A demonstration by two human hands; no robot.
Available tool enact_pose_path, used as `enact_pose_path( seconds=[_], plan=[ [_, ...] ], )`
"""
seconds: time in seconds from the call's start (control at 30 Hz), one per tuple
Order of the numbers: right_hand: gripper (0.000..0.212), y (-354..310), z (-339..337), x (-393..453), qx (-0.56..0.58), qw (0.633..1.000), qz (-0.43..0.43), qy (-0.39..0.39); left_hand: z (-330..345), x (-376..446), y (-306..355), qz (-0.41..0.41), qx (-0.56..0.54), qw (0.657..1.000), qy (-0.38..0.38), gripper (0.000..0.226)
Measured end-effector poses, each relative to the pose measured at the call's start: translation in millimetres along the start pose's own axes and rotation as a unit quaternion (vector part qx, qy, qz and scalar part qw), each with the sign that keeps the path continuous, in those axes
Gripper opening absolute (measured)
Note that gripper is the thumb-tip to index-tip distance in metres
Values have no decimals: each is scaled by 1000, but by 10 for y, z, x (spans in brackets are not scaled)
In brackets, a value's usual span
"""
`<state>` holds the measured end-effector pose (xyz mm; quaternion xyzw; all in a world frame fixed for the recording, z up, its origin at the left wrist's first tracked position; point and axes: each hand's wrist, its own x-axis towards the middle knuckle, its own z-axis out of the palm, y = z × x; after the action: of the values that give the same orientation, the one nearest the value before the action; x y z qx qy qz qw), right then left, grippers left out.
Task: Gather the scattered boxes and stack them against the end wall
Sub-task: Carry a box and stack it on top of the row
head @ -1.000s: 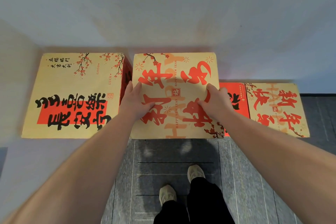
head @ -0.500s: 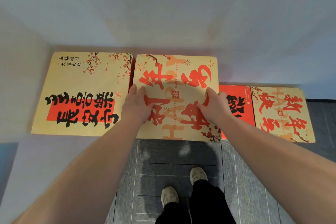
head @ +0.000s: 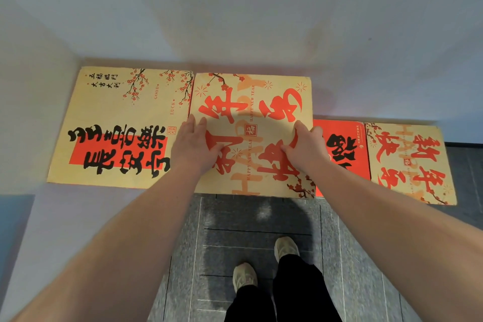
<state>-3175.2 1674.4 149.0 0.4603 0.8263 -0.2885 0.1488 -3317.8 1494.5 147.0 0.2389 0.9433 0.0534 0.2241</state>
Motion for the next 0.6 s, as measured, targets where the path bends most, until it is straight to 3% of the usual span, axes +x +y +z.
enact_pose_path(
  seconds=[0.4,0.6],
  plan=[
    [70,-10,-11,-30,-42,999,0,-30,-82,-88,-107,6,13,999,-42,76],
    [48,-305,-307,-181,-84,996,-4,-24,-383,-230,-104,37,61,996,-60,76]
  ],
)
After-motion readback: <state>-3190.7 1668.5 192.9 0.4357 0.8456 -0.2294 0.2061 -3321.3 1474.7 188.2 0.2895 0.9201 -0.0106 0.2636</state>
